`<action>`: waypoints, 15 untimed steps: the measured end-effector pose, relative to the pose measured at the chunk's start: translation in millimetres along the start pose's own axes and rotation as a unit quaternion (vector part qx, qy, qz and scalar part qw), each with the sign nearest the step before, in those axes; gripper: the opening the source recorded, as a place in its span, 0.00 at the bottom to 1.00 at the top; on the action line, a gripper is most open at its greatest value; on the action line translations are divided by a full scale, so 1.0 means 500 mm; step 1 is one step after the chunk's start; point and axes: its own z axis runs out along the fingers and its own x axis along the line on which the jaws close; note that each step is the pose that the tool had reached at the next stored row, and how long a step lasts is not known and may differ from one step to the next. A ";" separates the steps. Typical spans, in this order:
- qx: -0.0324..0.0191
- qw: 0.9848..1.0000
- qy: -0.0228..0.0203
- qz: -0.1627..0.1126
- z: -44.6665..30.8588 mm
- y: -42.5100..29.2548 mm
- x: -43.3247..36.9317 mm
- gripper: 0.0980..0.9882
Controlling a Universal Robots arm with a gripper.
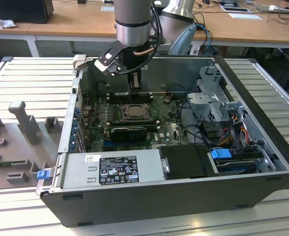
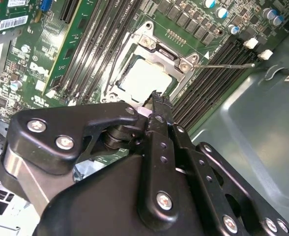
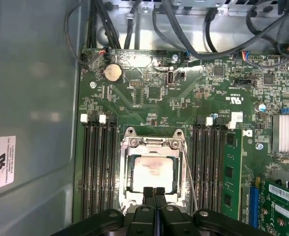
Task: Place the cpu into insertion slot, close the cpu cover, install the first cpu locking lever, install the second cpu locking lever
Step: 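Install the first cpu locking lever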
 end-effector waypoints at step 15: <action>0.001 1.000 0.002 -0.031 0.000 0.000 0.000 0.01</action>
